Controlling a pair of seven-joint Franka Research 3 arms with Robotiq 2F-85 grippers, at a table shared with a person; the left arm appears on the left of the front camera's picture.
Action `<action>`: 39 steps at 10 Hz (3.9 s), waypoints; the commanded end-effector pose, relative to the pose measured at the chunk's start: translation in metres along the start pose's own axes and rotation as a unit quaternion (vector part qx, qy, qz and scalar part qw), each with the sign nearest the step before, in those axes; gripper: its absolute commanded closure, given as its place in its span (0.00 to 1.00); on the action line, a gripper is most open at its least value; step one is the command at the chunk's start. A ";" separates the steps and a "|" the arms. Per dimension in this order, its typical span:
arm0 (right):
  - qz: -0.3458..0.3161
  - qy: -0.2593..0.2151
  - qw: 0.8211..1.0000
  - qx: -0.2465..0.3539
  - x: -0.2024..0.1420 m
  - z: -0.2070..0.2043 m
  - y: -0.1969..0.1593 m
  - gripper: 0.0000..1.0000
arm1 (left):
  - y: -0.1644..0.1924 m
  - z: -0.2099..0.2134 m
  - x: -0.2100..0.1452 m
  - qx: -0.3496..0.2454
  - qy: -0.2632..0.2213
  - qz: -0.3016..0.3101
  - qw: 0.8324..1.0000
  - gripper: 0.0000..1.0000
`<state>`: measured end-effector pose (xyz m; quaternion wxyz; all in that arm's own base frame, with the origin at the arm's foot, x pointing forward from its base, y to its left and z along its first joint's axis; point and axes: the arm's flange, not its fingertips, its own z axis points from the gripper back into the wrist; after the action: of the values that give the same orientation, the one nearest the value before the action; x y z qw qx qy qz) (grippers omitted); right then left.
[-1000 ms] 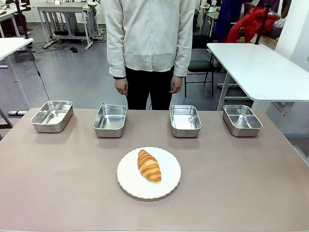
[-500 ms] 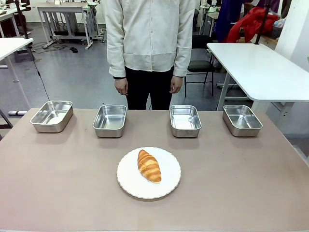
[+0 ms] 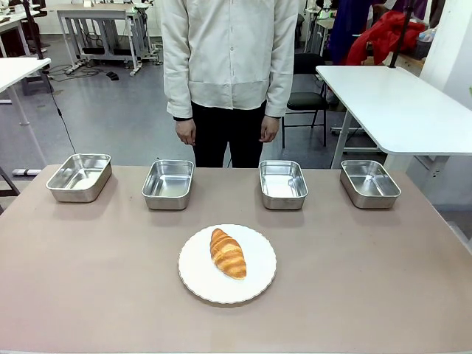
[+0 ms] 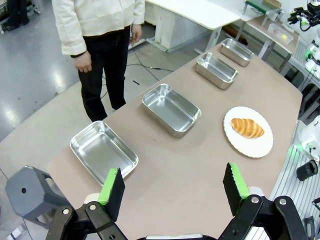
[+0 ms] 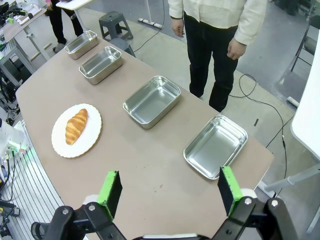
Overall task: Place the bread in the container.
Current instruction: Place the Butter Roll into the Airtight Container indicated by the human.
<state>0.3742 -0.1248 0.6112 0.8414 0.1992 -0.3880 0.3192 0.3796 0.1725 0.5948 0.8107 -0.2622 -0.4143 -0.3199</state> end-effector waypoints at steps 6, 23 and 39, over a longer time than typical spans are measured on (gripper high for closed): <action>0.011 -0.010 1.000 0.005 0.001 0.000 -0.002 0.00 | 0.001 -0.001 0.002 -0.004 -0.009 -0.007 1.000 0.00; 0.011 -0.010 1.000 0.005 0.001 0.000 -0.002 0.00 | 0.001 -0.001 0.002 -0.004 -0.009 -0.007 1.000 0.00; 0.011 -0.010 1.000 0.005 0.001 0.000 -0.002 0.00 | 0.001 -0.001 0.002 -0.004 -0.009 -0.007 1.000 0.00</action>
<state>0.3742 -0.1249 0.6112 0.8412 0.1990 -0.3882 0.3196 0.3795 0.1728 0.5947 0.8108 -0.2623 -0.4144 -0.3196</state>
